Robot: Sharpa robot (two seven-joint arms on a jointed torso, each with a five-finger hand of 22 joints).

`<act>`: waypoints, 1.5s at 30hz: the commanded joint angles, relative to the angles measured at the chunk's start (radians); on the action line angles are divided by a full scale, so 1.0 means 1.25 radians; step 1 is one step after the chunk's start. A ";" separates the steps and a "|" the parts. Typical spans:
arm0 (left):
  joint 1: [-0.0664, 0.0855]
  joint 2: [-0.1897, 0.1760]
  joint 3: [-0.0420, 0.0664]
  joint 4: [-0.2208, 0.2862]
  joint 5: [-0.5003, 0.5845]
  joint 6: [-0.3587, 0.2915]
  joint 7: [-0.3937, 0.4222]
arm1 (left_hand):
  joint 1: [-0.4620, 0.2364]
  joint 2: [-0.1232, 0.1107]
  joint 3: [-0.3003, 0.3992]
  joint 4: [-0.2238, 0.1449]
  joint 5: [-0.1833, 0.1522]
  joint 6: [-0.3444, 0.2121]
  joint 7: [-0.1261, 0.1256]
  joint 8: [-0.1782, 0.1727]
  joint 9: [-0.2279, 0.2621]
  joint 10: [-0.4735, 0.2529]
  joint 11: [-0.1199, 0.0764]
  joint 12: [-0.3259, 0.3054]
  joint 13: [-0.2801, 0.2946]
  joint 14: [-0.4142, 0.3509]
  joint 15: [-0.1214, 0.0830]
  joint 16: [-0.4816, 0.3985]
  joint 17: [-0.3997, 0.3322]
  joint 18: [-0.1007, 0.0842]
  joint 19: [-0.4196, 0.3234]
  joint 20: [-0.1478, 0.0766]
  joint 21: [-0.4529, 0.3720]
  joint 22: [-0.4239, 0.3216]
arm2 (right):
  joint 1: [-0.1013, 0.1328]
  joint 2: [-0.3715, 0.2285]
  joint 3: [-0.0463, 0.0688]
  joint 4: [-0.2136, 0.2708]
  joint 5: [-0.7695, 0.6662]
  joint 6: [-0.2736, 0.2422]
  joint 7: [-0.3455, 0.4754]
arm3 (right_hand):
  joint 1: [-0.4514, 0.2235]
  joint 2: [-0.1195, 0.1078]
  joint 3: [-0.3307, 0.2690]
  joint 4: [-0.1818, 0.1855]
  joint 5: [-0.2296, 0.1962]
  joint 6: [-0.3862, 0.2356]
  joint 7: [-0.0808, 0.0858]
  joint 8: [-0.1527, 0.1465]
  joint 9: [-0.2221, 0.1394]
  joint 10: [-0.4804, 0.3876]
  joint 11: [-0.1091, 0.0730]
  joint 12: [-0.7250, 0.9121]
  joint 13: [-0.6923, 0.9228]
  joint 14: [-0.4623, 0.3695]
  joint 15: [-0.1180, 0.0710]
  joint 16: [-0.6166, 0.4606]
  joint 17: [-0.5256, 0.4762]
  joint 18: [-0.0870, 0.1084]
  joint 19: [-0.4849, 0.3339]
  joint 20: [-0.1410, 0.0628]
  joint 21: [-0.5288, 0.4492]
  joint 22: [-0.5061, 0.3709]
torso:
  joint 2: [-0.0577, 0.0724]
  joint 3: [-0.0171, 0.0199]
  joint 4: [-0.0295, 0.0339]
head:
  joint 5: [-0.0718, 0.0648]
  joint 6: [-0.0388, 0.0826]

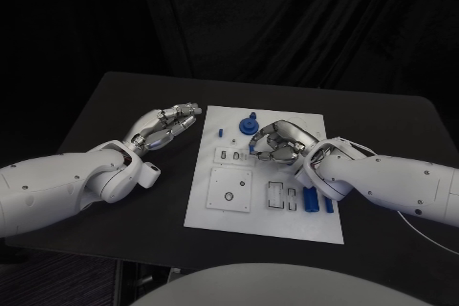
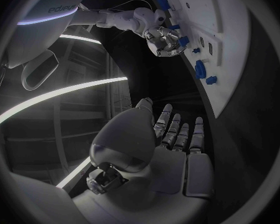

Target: Assemble the parts on the task board

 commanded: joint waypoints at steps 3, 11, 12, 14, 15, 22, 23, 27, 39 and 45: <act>-0.001 0.003 0.001 0.001 -0.003 0.023 0.108 | 0.011 0.005 -0.006 0.000 0.006 -0.001 0.002 -0.005 -0.001 0.002 0.009 0.009 -0.003 0.002 0.009 0.005 0.001 0.013 0.002 0.010 -0.003 -0.001 | -0.003 0.009 0.000 -0.006 -0.006 0.020 -0.018 | 0.001 0.004 0.001 -0.006 -0.001 0.024 -0.018 0.001 0.000 0.086 0.005 0.002 0.211 0.086 0.005 0.002 0.211 0.009 0.021 0.006 -0.007 0.173 | 0.000 0.0000 0.0010 | -0.003 0.000; -0.001 0.007 0.001 0.000 -0.003 0.032 0.102 | 0.016 0.012 -0.009 0.000 0.012 -0.001 0.002 -0.006 -0.001 0.003 0.014 0.014 -0.004 0.005 0.015 0.010 0.002 0.015 0.003 0.018 -0.002 -0.001 | -0.006 0.021 0.000 -0.015 -0.006 0.021 -0.014 | 0.011 0.006 0.003 -0.013 0.000 0.025 -0.016 -0.002 -0.003 0.086 0.007 0.002 0.211 0.086 0.007 0.002 0.211 0.011 0.016 0.007 -0.015 0.171 | 0.001 -0.0002 0.0000 | -0.001 0.000; -0.001 0.008 0.001 -0.001 -0.003 0.033 0.101 | 0.017 0.013 -0.010 0.000 0.014 -0.001 0.002 -0.006 -0.001 0.004 0.016 0.018 -0.004 0.007 0.016 0.013 0.003 0.016 0.003 0.020 -0.002 -0.001 | -0.006 0.022 0.000 -0.015 -0.006 0.017 -0.010 | 0.011 0.006 0.003 -0.013 0.000 0.025 -0.016 -0.002 -0.003 0.086 0.007 0.002 0.211 0.086 0.007 0.002 0.211 0.012 0.015 0.007 -0.015 0.170 | 0.001 -0.0002 -0.0001 | 0.000 0.000; -0.001 0.009 0.001 -0.001 -0.003 0.034 0.100 | 0.024 0.017 -0.015 0.000 0.020 0.004 -0.003 -0.005 -0.001 0.040 0.037 0.096 0.005 0.043 0.032 0.070 0.015 0.015 0.010 0.032 0.002 0.004 | -0.006 0.022 0.000 -0.015 -0.006 0.009 -0.003 | 0.011 0.006 0.003 -0.013 0.000 0.025 -0.016 -0.002 -0.003 0.086 0.007 0.002 0.211 0.086 0.007 0.002 0.211 0.012 0.015 0.007 -0.015 0.170 | 0.000 -0.0001 0.0002 | 0.001 0.000; -0.001 0.010 0.001 -0.001 -0.003 0.035 0.099 | 0.024 0.017 -0.015 0.000 0.020 0.004 -0.003 -0.005 -0.001 0.040 0.037 0.096 0.005 0.043 0.032 0.070 0.015 0.015 0.010 0.032 0.002 0.004 | -0.007 0.022 0.000 -0.015 -0.006 0.006 0.000 | 0.011 0.006 0.003 -0.013 0.000 0.025 -0.016 -0.002 -0.003 0.086 0.007 0.002 0.211 0.086 0.007 0.002 0.211 0.012 0.015 0.007 -0.015 0.170 | 0.000 -0.0002 0.0002 | 0.001 0.000; -0.001 0.013 0.001 -0.003 -0.003 0.046 0.092 | 0.081 0.011 0.009 -0.001 0.103 0.036 -0.006 -0.004 -0.001 0.121 0.088 0.233 0.046 0.239 0.073 0.342 0.083 0.018 0.168 0.075 0.108 0.104 | -0.007 0.023 0.000 -0.019 -0.006 0.021 -0.011 | 0.015 0.007 0.003 -0.016 -0.004 0.028 -0.016 -0.001 -0.003 0.086 0.008 0.002 0.211 0.086 0.008 0.002 0.211 0.012 0.015 0.008 -0.016 0.170 | 0.000 -0.0001 0.0002 | -0.001 0.000; -0.001 0.013 0.001 -0.003 -0.003 0.047 0.091 | 0.081 0.011 0.009 -0.001 0.103 0.036 -0.006 -0.004 -0.001 0.121 0.089 0.235 0.046 0.239 0.073 0.343 0.084 0.018 0.168 0.076 0.108 0.104 | -0.007 0.023 0.000 -0.019 -0.006 0.026 -0.015 | 0.015 0.007 0.002 -0.016 -0.007 0.029 -0.016 -0.001 -0.004 0.086 0.008 0.002 0.211 0.086 0.008 0.002 0.211 0.012 0.014 0.008 -0.017 0.170 | 0.000 -0.0001 0.0005 | -0.001 0.000; -0.001 0.015 0.001 -0.004 -0.003 0.054 0.087 | 0.082 0.012 0.010 -0.001 0.104 0.039 -0.005 -0.004 -0.001 0.121 0.091 0.239 0.049 0.239 0.076 0.350 0.085 0.017 0.170 0.078 0.109 0.103 | -0.007 0.024 0.000 -0.022 -0.006 0.049 -0.036 | 0.014 0.008 -0.001 -0.017 -0.024 0.027 -0.014 -0.005 -0.008 0.086 0.010 0.002 0.211 0.086 0.010 0.002 0.211 0.013 0.009 0.010 -0.024 0.168 | 0.000 0.0005 0.0019 | -0.003 0.000; -0.001 0.017 0.001 -0.004 -0.003 0.064 0.082 | 0.082 0.013 0.011 -0.001 0.105 0.040 -0.004 -0.004 -0.001 0.119 0.092 0.240 0.050 0.239 0.078 0.352 0.085 0.017 0.171 0.080 0.109 0.103 | -0.007 0.027 0.000 -0.034 -0.029 0.098 -0.105 | 0.022 0.010 0.000 -0.029 -0.001 0.009 -0.001 -0.024 -0.022 0.086 0.022 0.002 0.211 0.086 0.021 0.002 0.211 0.026 -0.027 0.019 -0.078 0.150 | 0.000 0.0007 0.0000 | 0.000 0.000; -0.001 0.017 0.001 -0.005 -0.003 0.068 0.080 | 0.081 0.013 0.012 -0.001 0.107 0.036 -0.004 -0.007 -0.002 0.116 0.093 0.241 0.050 0.237 0.080 0.355 0.086 0.017 0.171 0.081 0.109 0.102 | -0.007 0.025 0.000 -0.037 -0.032 0.106 -0.119 | 0.022 0.010 0.001 -0.029 -0.001 0.009 0.000 -0.025 -0.024 0.086 0.023 0.002 0.211 0.086 0.022 0.002 0.211 0.028 -0.032 0.020 -0.086 0.147 | 0.000 0.0000 0.0003 | 0.001 0.000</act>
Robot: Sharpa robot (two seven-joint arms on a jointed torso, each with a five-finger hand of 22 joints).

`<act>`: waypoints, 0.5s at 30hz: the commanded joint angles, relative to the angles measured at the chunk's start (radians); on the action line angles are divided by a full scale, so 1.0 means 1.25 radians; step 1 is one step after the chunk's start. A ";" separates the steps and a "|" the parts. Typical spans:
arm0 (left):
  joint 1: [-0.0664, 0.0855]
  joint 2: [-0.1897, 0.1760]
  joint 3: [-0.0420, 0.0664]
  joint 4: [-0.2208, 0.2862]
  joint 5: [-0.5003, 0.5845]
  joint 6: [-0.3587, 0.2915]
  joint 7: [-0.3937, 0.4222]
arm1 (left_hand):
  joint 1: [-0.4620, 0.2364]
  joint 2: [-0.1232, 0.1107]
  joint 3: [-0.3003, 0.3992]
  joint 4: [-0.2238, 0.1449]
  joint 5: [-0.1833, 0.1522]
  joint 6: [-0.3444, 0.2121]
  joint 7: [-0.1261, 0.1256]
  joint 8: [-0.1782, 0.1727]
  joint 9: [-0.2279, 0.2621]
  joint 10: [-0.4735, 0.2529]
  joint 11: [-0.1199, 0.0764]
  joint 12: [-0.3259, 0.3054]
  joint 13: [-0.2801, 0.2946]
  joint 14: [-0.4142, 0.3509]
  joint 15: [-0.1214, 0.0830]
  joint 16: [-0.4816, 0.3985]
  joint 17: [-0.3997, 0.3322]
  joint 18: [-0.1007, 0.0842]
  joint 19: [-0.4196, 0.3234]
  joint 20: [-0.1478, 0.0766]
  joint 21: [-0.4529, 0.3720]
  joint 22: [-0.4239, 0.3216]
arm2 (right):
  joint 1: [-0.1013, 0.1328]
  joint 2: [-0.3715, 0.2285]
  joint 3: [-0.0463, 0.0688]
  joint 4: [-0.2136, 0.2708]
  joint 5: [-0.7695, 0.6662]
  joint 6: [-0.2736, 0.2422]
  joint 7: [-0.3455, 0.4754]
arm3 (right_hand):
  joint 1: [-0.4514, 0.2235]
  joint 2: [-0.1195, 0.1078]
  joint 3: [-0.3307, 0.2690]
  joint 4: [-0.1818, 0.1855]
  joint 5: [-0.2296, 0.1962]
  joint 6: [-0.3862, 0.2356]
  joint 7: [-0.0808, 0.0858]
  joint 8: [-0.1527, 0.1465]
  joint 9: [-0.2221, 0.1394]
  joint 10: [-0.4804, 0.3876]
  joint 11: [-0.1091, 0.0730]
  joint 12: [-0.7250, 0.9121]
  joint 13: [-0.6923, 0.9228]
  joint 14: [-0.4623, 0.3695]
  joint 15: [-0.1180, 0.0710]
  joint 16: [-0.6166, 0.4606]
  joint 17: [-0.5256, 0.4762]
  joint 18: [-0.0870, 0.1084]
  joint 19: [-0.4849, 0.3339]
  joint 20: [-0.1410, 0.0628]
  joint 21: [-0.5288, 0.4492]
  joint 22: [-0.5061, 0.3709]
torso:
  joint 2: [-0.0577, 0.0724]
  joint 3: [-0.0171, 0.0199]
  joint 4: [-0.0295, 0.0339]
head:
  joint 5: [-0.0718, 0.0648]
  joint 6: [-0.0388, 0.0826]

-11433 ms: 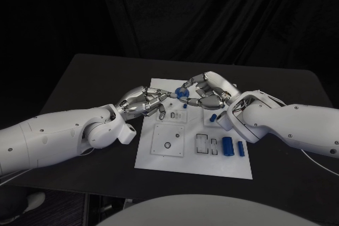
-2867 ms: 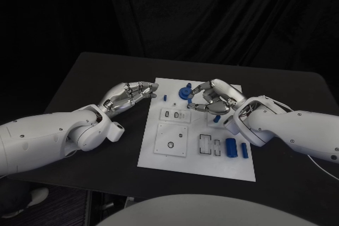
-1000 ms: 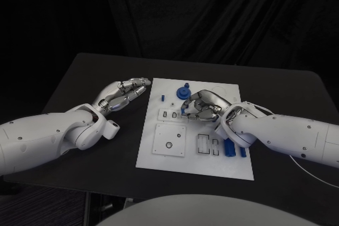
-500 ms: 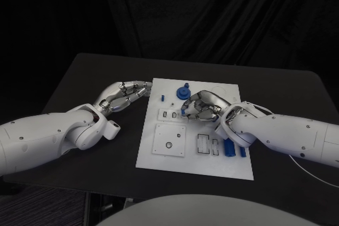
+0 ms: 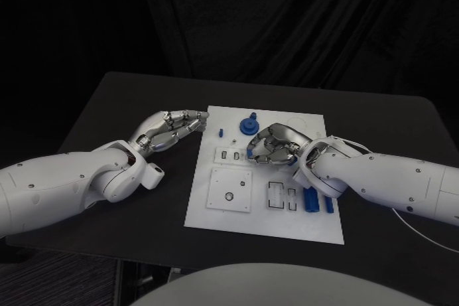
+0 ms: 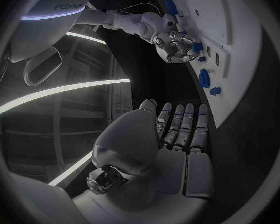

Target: Assemble the parts on the task board

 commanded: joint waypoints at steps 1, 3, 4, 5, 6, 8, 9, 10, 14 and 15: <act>-0.001 0.002 0.001 0.002 -0.001 0.014 0.079 | 0.005 0.001 0.005 0.001 0.003 0.002 -0.001 -0.003 -0.002 0.000 0.003 0.003 0.001 0.001 0.007 0.005 0.001 0.004 0.004 0.003 0.004 -0.001 | -0.005 -0.003 -0.005 -0.006 -0.015 0.038 -0.060 | 0.002 0.009 0.000 -0.007 0.001 0.006 -0.002 -0.001 -0.001 0.086 0.006 0.002 0.211 0.082 0.006 0.002 0.211 0.015 -0.008 0.001 -0.009 0.146 | 0.000 -0.0006 0.0003 | 0.000 0.000; -0.001 0.002 0.001 0.002 -0.001 0.016 0.078 | 0.005 0.001 0.005 0.001 0.003 0.002 -0.001 -0.003 -0.002 -0.001 0.003 0.003 0.001 0.001 0.007 0.006 0.001 0.004 0.004 0.003 0.004 -0.001 | -0.005 -0.004 -0.005 -0.006 -0.016 0.037 -0.062 | 0.002 0.010 0.001 -0.008 0.002 0.005 -0.002 -0.001 -0.001 0.086 0.007 0.002 0.211 0.082 0.007 0.002 0.211 0.016 -0.011 0.002 -0.015 0.144 | 0.000 -0.0005 0.0007 | 0.000 0.000; -0.001 0.002 0.001 0.002 -0.001 0.017 0.078 | 0.005 0.001 0.005 0.001 0.003 0.002 -0.001 -0.003 -0.002 -0.001 0.003 0.003 0.001 0.001 0.007 0.006 0.001 0.004 0.004 0.003 0.004 -0.001 | -0.005 -0.004 -0.005 -0.006 -0.016 0.037 -0.062 | 0.002 0.010 0.001 -0.008 0.002 0.005 -0.001 -0.002 -0.002 0.086 0.007 0.002 0.211 0.082 0.008 0.002 0.211 0.017 -0.014 0.003 -0.018 0.143 | 0.001 -0.0004 0.0008 | 0.000 0.000; -0.001 0.002 0.001 0.001 -0.001 0.017 0.077 | 0.005 0.001 0.006 0.001 0.003 0.000 -0.001 -0.004 -0.002 -0.003 0.004 0.003 0.002 -0.001 0.008 0.006 0.001 0.004 0.004 0.003 0.003 -0.001 | -0.005 -0.005 -0.005 -0.006 -0.016 0.037 -0.062 | 0.002 0.010 0.001 -0.008 0.002 0.005 -0.001 -0.002 -0.002 0.086 0.007 0.002 0.211 0.082 0.008 0.002 0.211 0.017 -0.014 0.003 -0.018 0.143 | 0.001 -0.0004 0.0008 | 0.000 0.000; -0.001 0.002 0.001 0.001 -0.001 0.018 0.077 | 0.005 0.001 0.006 0.001 0.003 0.000 -0.001 -0.004 -0.002 -0.003 0.004 0.003 0.002 -0.001 0.008 0.006 0.001 0.004 0.004 0.003 0.003 -0.001 | -0.005 -0.005 -0.005 -0.006 -0.016 0.037 -0.063 | 0.002 0.009 0.001 -0.008 0.002 0.004 -0.001 -0.003 -0.003 0.086 0.008 0.002 0.211 0.082 0.008 0.002 0.211 0.017 -0.015 0.003 -0.020 0.142 | 0.001 -0.0004 0.0007 | 0.000 0.000; -0.001 0.003 0.001 0.001 -0.001 0.019 0.076 | 0.005 0.001 0.006 0.001 0.003 0.000 -0.001 -0.004 -0.002 -0.003 0.004 0.003 0.002 -0.001 0.008 0.006 0.001 0.004 0.004 0.003 0.003 -0.001 | -0.005 -0.005 -0.005 -0.007 -0.016 0.036 -0.064 | 0.002 0.010 0.001 -0.008 0.002 0.003 0.000 -0.003 -0.003 0.086 0.008 0.002 0.211 0.082 0.008 0.002 0.211 0.018 -0.017 0.004 -0.022 0.142 | 0.001 -0.0006 0.0008 | 0.000 0.000; -0.001 0.003 0.001 0.001 -0.001 0.020 0.075 | 0.005 0.001 0.006 0.001 0.003 0.000 -0.001 -0.004 -0.002 -0.003 0.004 0.003 0.002 -0.001 0.008 0.006 0.001 0.004 0.004 0.003 0.003 -0.001 | -0.005 -0.005 -0.005 -0.007 -0.016 0.036 -0.065 | 0.002 0.010 0.001 -0.009 0.002 0.003 0.000 -0.004 -0.004 0.086 0.008 0.002 0.211 0.082 0.009 0.002 0.211 0.019 -0.020 0.004 -0.028 0.140 | 0.001 -0.0007 0.0007 | 0.000 0.000; -0.001 0.003 0.001 0.001 -0.001 0.021 0.075 | 0.005 0.001 0.006 0.001 0.003 0.000 -0.001 -0.004 -0.002 -0.003 0.004 0.003 0.002 -0.001 0.008 0.006 0.001 0.004 0.004 0.003 0.003 -0.001 | -0.005 -0.006 -0.005 -0.007 -0.016 0.037 -0.065 | 0.002 0.010 0.001 -0.009 0.003 0.003 0.000 -0.004 -0.004 0.086 0.009 0.002 0.211 0.082 0.009 0.002 0.211 0.019 -0.022 0.004 -0.029 0.139 | 0.001 -0.0004 0.0005 | 0.000 0.000; -0.001 0.004 0.001 0.000 -0.001 0.024 0.074 | 0.004 0.002 0.006 0.001 0.003 -0.001 -0.001 -0.005 -0.002 -0.005 0.004 0.002 0.002 -0.002 0.008 0.007 0.001 0.004 0.004 0.004 0.003 -0.001 | -0.005 -0.006 -0.005 -0.007 -0.016 0.037 -0.066 | 0.005 0.011 0.004 -0.012 0.012 0.001 0.002 -0.006 -0.006 0.086 0.010 0.002 0.211 0.082 0.010 0.002 0.211 0.021 -0.026 0.006 -0.036 0.137 | 0.001 0.0000 -0.0005 | 0.001 0.000; -0.001 0.004 0.001 0.000 -0.001 0.024 0.073 | 0.004 0.002 0.006 0.001 0.003 -0.001 -0.001 -0.005 -0.002 -0.005 0.004 0.002 0.002 -0.002 0.008 0.007 0.001 0.004 0.004 0.004 0.003 -0.001 | -0.005 -0.006 -0.005 -0.007 -0.016 0.037 -0.066 | 0.004 0.010 0.003 -0.013 0.012 0.000 0.002 -0.007 -0.007 0.086 0.010 0.002 0.211 0.082 0.011 0.002 0.211 0.021 -0.028 0.006 -0.038 0.137 | 0.000 0.0001 -0.0007 | 0.000 0.000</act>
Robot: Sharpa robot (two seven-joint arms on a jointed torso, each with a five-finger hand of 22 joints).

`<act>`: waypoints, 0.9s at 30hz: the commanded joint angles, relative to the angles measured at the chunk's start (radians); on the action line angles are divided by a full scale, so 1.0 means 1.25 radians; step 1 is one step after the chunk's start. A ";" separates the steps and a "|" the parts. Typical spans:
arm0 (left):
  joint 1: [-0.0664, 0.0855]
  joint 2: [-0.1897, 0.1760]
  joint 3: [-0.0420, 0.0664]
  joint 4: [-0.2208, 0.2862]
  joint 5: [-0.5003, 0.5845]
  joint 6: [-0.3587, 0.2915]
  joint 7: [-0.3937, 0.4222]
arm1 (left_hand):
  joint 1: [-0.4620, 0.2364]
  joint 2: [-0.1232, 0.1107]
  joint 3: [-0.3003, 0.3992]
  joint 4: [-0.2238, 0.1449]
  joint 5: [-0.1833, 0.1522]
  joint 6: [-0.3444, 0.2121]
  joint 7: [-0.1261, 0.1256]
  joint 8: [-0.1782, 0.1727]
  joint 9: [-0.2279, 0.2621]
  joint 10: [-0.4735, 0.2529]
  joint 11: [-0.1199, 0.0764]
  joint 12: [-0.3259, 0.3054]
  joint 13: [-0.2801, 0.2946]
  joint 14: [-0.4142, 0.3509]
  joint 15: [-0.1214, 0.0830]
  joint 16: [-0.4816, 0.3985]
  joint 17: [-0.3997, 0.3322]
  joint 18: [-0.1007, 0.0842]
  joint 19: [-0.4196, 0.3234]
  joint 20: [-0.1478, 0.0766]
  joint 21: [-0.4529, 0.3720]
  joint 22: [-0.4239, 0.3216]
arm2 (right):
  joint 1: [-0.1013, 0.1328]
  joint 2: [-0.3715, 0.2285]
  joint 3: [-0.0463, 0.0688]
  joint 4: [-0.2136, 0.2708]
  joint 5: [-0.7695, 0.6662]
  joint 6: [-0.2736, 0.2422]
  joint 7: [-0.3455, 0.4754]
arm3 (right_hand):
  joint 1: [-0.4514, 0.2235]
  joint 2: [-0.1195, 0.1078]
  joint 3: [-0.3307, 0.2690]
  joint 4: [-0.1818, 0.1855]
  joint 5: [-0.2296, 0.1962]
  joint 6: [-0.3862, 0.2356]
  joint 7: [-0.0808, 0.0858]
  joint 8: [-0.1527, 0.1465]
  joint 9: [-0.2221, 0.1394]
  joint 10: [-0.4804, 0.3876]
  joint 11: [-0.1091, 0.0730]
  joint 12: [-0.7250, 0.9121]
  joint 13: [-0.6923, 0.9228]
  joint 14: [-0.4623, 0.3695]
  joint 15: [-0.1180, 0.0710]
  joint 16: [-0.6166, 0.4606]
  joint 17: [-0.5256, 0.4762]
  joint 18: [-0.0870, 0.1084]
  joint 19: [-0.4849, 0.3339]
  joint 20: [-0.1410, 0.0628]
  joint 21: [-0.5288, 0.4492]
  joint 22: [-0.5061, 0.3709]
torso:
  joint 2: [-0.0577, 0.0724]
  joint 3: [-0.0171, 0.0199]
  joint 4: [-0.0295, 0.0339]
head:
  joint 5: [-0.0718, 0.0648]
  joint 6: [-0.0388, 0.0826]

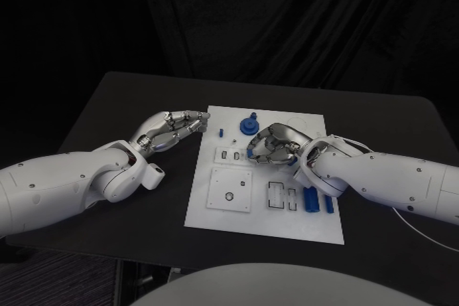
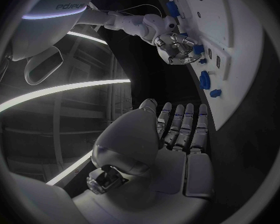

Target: Assemble the parts on the task board

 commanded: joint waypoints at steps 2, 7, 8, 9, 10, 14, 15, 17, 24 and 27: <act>-0.001 0.002 0.001 0.001 0.000 0.015 0.073 | 0.004 0.002 0.004 -0.001 0.003 -0.002 -0.001 -0.006 -0.001 -0.003 0.002 0.003 0.001 0.001 0.005 0.004 0.001 0.004 0.004 0.004 0.004 -0.001 | -0.007 -0.005 -0.007 -0.007 -0.009 0.028 -0.055 | 0.002 0.008 0.001 -0.006 0.001 -0.001 0.005 -0.003 -0.002 0.083 0.008 0.002 0.211 0.082 0.006 0.002 0.211 0.015 -0.007 0.000 -0.005 0.136 | 0.000 0.0005 -0.0008 | -0.001 0.000; -0.001 0.002 0.001 0.000 0.000 0.018 0.070 | 0.004 0.002 0.005 -0.001 0.004 -0.002 -0.001 -0.006 -0.001 -0.004 0.002 0.003 0.001 0.001 0.006 0.005 0.001 0.004 0.004 0.004 0.004 -0.002 | -0.007 -0.004 -0.007 -0.007 -0.010 0.027 -0.051 | -0.002 0.006 -0.001 -0.005 -0.007 -0.003 0.005 -0.004 -0.004 0.083 0.010 0.002 0.211 0.082 0.007 0.002 0.211 0.015 -0.008 0.001 -0.006 0.136 | 0.000 0.0010 -0.0008 | 0.000 0.000; -0.001 0.002 0.001 0.001 0.000 0.019 0.069 | 0.005 0.003 0.005 -0.001 0.004 -0.003 -0.001 -0.007 -0.001 -0.005 0.002 0.003 0.001 0.000 0.006 0.005 0.001 0.004 0.004 0.005 0.004 -0.002 | -0.007 -0.004 -0.007 -0.007 -0.010 0.027 -0.050 | -0.003 0.006 -0.002 -0.005 -0.010 -0.003 0.005 -0.005 -0.004 0.083 0.010 0.002 0.211 0.082 0.008 0.002 0.211 0.015 -0.007 0.001 -0.006 0.136 | 0.000 0.0010 -0.0007 | 0.000 0.000; -0.001 0.002 0.001 0.001 0.000 0.019 0.069 | 0.005 0.003 0.005 -0.001 0.004 -0.003 -0.001 -0.007 -0.001 -0.005 0.002 0.003 0.001 0.000 0.006 0.005 0.001 0.004 0.004 0.005 0.004 -0.002 | -0.007 -0.004 -0.007 -0.007 -0.010 0.027 -0.050 | -0.004 0.005 -0.002 -0.005 -0.013 -0.003 0.006 -0.005 -0.004 0.083 0.010 0.002 0.211 0.082 0.008 0.002 0.211 0.015 -0.007 0.002 -0.006 0.136 | 0.001 0.0009 -0.0007 | 0.000 0.000; -0.001 0.002 0.001 0.001 0.000 0.020 0.068 | 0.005 0.003 0.005 -0.001 0.004 -0.003 -0.001 -0.007 -0.001 -0.005 0.002 0.003 0.001 0.000 0.006 0.005 0.001 0.004 0.004 0.005 0.004 -0.002 | -0.007 -0.003 -0.007 -0.007 -0.010 0.027 -0.049 | -0.005 0.005 -0.003 -0.004 -0.016 -0.004 0.006 -0.006 -0.005 0.083 0.010 0.002 0.211 0.082 0.008 0.002 0.211 0.015 -0.008 0.002 -0.006 0.136 | 0.001 0.0009 -0.0007 | 0.000 0.000; -0.001 0.001 0.001 0.001 0.000 0.021 0.066 | 0.005 0.003 0.005 -0.001 0.004 -0.004 -0.001 -0.007 -0.001 -0.006 0.002 0.003 0.001 0.000 0.006 0.006 0.001 0.004 0.004 0.005 0.004 -0.002 | -0.007 -0.002 -0.007 -0.007 -0.010 0.029 -0.049 | -0.008 0.003 -0.005 -0.003 -0.025 -0.008 0.007 -0.008 -0.007 0.083 0.011 0.002 0.211 0.082 0.009 0.002 0.211 0.015 -0.008 0.003 -0.007 0.136 | 0.001 0.0003 -0.0012 | 0.000 0.000; -0.001 0.001 0.001 0.001 0.000 0.021 0.066 | 0.005 0.003 0.005 -0.001 0.004 -0.004 -0.001 -0.007 -0.001 -0.006 0.002 0.003 0.001 0.000 0.006 0.006 0.001 0.004 0.004 0.005 0.004 -0.002 | -0.007 -0.002 -0.007 -0.007 -0.010 0.030 -0.048 | -0.009 0.003 -0.006 -0.003 -0.027 -0.008 0.007 -0.009 -0.008 0.083 0.011 0.002 0.211 0.082 0.009 0.002 0.211 0.015 -0.008 0.003 -0.007 0.136 | 0.001 0.0002 -0.0012 | 0.001 0.000; -0.001 0.001 0.001 0.001 0.000 0.021 0.065 | 0.005 0.003 0.006 -0.001 0.004 -0.005 -0.001 -0.007 -0.001 -0.007 0.002 0.003 0.001 -0.001 0.007 0.006 0.001 0.004 0.004 0.005 0.004 -0.002 | -0.007 -0.002 -0.007 -0.007 -0.010 0.031 -0.048 | -0.013 0.000 -0.009 -0.001 -0.037 -0.018 0.010 -0.015 -0.011 0.083 0.013 0.002 0.211 0.082 0.011 0.002 0.211 0.016 -0.010 0.004 -0.011 0.135 | 0.001 0.0000 -0.0013 | 0.001 0.000; -0.001 0.001 0.001 0.001 0.000 0.025 0.059 | 0.005 0.004 0.006 -0.002 0.004 -0.006 -0.001 -0.008 -0.002 -0.008 0.003 0.003 0.001 -0.001 0.007 0.007 0.001 0.004 0.004 0.005 0.004 -0.002 | -0.007 -0.001 -0.007 -0.007 -0.010 0.037 -0.051 | -0.020 -0.007 -0.017 0.003 -0.067 -0.044 0.014 -0.029 -0.020 0.083 0.015 0.002 0.211 0.082 0.014 0.002 0.211 0.016 -0.011 0.008 -0.014 0.135 | 0.001 0.0000 0.0000 | -0.001 0.000; -0.001 0.001 0.001 -0.001 0.000 0.026 0.055 | 0.005 0.004 0.007 -0.002 0.004 -0.009 0.000 -0.009 -0.002 -0.009 0.003 0.003 0.002 -0.002 0.007 0.007 0.001 0.004 0.004 0.006 0.004 -0.002 | -0.007 -0.001 -0.007 -0.007 -0.013 0.039 -0.053 | -0.024 -0.011 -0.022 0.005 -0.081 -0.054 0.015 -0.033 -0.022 0.083 0.013 0.002 0.211 0.082 0.013 0.002 0.211 0.016 -0.011 0.008 -0.014 0.135 | 0.000 0.0001 0.0001 | -0.001 0.000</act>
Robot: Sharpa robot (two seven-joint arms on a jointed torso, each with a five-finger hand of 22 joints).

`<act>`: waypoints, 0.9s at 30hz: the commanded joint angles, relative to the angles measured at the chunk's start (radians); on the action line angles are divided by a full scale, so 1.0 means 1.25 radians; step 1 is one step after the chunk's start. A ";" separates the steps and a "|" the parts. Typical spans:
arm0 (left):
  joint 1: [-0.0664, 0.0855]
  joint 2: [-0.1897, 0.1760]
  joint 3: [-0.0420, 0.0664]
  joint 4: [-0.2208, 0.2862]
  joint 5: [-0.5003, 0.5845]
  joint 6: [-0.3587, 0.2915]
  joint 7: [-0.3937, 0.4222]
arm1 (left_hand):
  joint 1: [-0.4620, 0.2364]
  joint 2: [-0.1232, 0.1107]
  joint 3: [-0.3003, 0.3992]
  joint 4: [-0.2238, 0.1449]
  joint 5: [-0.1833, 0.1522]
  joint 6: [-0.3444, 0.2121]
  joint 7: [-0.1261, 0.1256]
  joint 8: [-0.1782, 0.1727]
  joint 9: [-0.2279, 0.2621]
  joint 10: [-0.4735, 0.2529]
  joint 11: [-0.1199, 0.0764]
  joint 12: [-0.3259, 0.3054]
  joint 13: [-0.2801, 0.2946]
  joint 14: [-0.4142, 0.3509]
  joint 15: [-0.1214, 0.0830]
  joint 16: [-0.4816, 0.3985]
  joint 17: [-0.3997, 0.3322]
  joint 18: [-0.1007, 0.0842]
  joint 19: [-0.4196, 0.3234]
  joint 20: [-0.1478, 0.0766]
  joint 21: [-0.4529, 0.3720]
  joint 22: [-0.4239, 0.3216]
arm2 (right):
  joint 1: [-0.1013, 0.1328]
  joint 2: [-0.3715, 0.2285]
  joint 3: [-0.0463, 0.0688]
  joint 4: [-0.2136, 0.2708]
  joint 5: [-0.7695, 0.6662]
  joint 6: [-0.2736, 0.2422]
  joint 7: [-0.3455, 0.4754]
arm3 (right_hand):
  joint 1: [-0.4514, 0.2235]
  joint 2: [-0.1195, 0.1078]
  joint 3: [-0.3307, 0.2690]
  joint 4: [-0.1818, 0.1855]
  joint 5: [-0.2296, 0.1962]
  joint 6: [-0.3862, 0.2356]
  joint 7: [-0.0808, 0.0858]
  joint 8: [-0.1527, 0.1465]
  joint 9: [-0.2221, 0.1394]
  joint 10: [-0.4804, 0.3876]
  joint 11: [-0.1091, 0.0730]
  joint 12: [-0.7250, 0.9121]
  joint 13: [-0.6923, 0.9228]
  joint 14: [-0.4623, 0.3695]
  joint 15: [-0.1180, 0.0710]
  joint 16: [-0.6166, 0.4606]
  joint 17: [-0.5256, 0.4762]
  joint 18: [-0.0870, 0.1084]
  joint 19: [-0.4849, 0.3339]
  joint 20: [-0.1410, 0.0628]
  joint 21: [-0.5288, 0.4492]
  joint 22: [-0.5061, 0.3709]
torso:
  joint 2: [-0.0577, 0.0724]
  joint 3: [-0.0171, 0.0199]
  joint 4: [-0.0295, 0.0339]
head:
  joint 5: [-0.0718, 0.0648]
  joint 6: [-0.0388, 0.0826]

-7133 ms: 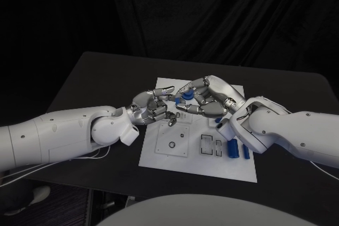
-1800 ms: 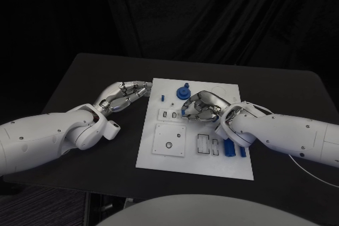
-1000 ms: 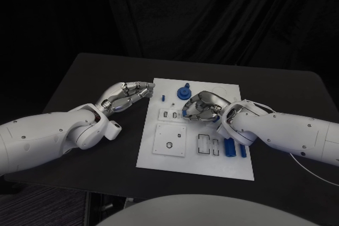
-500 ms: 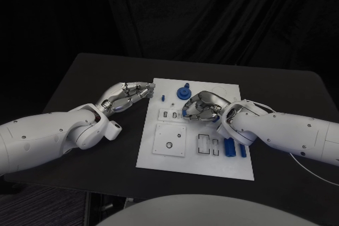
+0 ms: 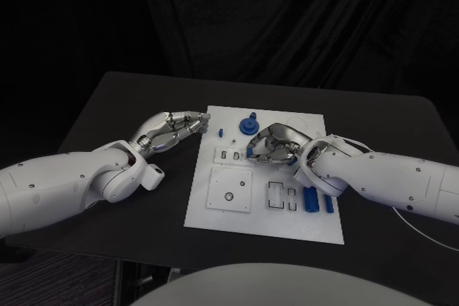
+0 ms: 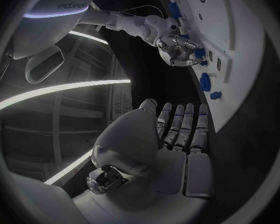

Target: Assemble the parts on the task board

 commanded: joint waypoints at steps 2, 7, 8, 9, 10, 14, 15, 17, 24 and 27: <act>-0.001 0.001 0.001 -0.001 0.000 0.012 0.053 | 0.006 0.004 0.006 0.000 0.003 -0.010 0.002 -0.007 -0.002 -0.009 0.001 0.003 0.001 -0.001 0.005 0.005 0.001 0.004 0.002 0.003 0.004 -0.001 | -0.007 -0.002 -0.007 -0.003 -0.017 0.036 -0.049 | -0.006 -0.007 -0.009 0.001 -0.014 -0.016 0.000 -0.008 -0.002 0.085 -0.001 0.002 0.211 0.085 0.003 0.002 0.211 -0.020 -0.001 0.001 -0.002 0.136 | 0.000 -0.0001 0.0007 | -0.001 0.000; -0.001 0.002 0.001 -0.002 0.000 0.013 0.050 | 0.006 0.004 0.006 0.000 0.003 -0.012 0.003 -0.008 -0.002 -0.011 0.001 0.003 0.002 -0.003 0.005 0.005 0.001 0.003 0.002 0.003 0.004 -0.002 | -0.007 -0.002 -0.007 -0.002 -0.025 0.038 -0.050 | -0.006 -0.012 -0.016 0.001 -0.036 -0.038 -0.003 -0.014 -0.006 0.085 -0.009 0.002 0.211 0.085 -0.003 0.002 0.211 -0.021 0.001 -0.003 0.000 0.137 | 0.000 0.0003 0.0002 | -0.001 0.000; -0.001 0.002 0.001 -0.002 0.000 0.014 0.050 | 0.006 0.004 0.006 0.000 0.003 -0.012 0.003 -0.008 -0.002 -0.011 0.001 0.003 0.002 -0.003 0.005 0.005 0.001 0.003 0.002 0.003 0.004 -0.002 | -0.007 -0.002 -0.007 -0.002 -0.026 0.038 -0.050 | -0.006 -0.014 -0.018 0.001 -0.038 -0.041 -0.003 -0.015 -0.006 0.085 -0.009 0.002 0.211 0.085 -0.003 0.002 0.211 -0.021 0.001 -0.003 0.000 0.137 | 0.000 0.0003 0.0002 | -0.001 0.000; -0.001 0.002 0.001 -0.003 0.000 0.014 0.049 | 0.006 0.004 0.006 0.000 0.003 -0.012 0.003 -0.008 -0.002 -0.011 0.001 0.003 0.002 -0.003 0.005 0.005 0.001 0.003 0.002 0.003 0.004 -0.002 | -0.007 -0.002 -0.007 -0.002 -0.027 0.038 -0.049 | -0.006 -0.014 -0.019 0.001 -0.039 -0.044 -0.004 -0.015 -0.006 0.085 -0.010 0.002 0.211 0.085 -0.004 0.002 0.211 -0.021 0.002 -0.004 0.001 0.137 | 0.000 0.0005 0.0001 | 0.000 0.000; -0.001 0.002 0.001 -0.003 0.000 0.014 0.049 | 0.006 0.004 0.006 0.000 0.003 -0.012 0.003 -0.008 -0.002 -0.011 0.001 0.003 0.002 -0.003 0.005 0.005 0.001 0.003 0.002 0.003 0.004 -0.002 | -0.007 -0.002 -0.007 -0.002 -0.028 0.038 -0.048 | -0.006 -0.015 -0.019 0.001 -0.040 -0.046 -0.004 -0.015 -0.006 0.085 -0.010 0.002 0.211 0.085 -0.004 0.002 0.211 -0.021 0.002 -0.004 0.001 0.137 | 0.000 0.0006 0.0000 | 0.000 0.000; -0.001 0.003 0.001 -0.004 0.000 0.016 0.047 | 0.006 0.004 0.006 0.000 0.003 -0.013 0.003 -0.009 -0.002 -0.011 0.001 0.003 0.002 -0.003 0.005 0.006 0.001 0.003 0.002 0.003 0.004 -0.002 | -0.007 -0.001 -0.007 -0.001 -0.029 0.036 -0.044 | -0.004 -0.017 -0.022 0.000 -0.044 -0.057 -0.007 -0.018 -0.007 0.085 -0.013 0.002 0.211 0.085 -0.006 0.002 0.211 -0.021 0.002 -0.006 0.001 0.137 | -0.001 0.0009 0.0001 | 0.000 0.000; -0.001 0.003 0.001 -0.004 0.000 0.016 0.047 | 0.006 0.004 0.006 0.000 0.003 -0.013 0.003 -0.009 -0.002 -0.011 0.001 0.003 0.002 -0.003 0.005 0.006 0.001 0.003 0.002 0.003 0.004 -0.002 | -0.007 -0.001 -0.007 -0.001 -0.029 0.035 -0.043 | -0.004 -0.017 -0.022 0.000 -0.044 -0.057 -0.007 -0.018 -0.007 0.085 -0.013 0.002 0.211 0.085 -0.006 0.002 0.211 -0.021 0.002 -0.006 0.001 0.137 | -0.001 0.0008 0.0002 | 0.000 0.000; -0.001 0.003 0.001 -0.005 0.000 0.017 0.047 | 0.006 0.004 0.006 0.000 0.003 -0.013 0.003 -0.009 -0.002 -0.011 0.001 0.003 0.002 -0.003 0.005 0.006 0.001 0.003 0.002 0.003 0.004 -0.002 | -0.007 -0.001 -0.007 0.000 -0.030 0.030 -0.039 | -0.003 -0.017 -0.022 0.000 -0.044 -0.059 -0.008 -0.018 -0.007 0.085 -0.013 0.002 0.211 0.085 -0.006 0.002 0.211 -0.021 0.003 -0.006 0.001 0.138 | 0.000 0.0010 0.0003 | 0.000 0.000; -0.001 0.003 0.001 -0.006 0.000 0.019 0.045 | 0.006 0.004 0.006 0.000 0.002 -0.012 0.003 -0.009 -0.002 -0.012 0.002 0.003 0.002 -0.004 0.006 0.006 0.001 0.003 0.002 0.004 0.004 -0.002 | -0.007 -0.002 -0.007 0.003 -0.030 0.005 -0.030 | 0.013 0.009 -0.015 -0.005 0.002 0.024 -0.017 0.046 0.017 0.085 -0.014 0.002 0.211 0.085 -0.009 0.002 0.211 -0.021 0.002 -0.011 -0.002 0.137 | 0.000 0.0008 0.0002 | 0.001 0.000; -0.001 0.003 0.001 -0.006 0.000 0.021 0.044 | 0.006 0.004 0.006 0.000 0.002 -0.012 0.003 -0.009 -0.002 -0.012 0.002 0.003 0.002 -0.004 0.006 0.006 0.001 0.003 0.002 0.004 0.004 -0.002 | -0.007 -0.002 -0.007 0.004 -0.030 -0.005 -0.028 | 0.015 0.010 -0.015 -0.006 0.013 0.029 -0.017 0.052 0.019 0.085 -0.012 0.002 0.211 0.085 -0.007 0.002 0.211 -0.022 0.002 -0.010 -0.001 0.138 | -0.001 0.0006 0.0004 | 0.001 0.000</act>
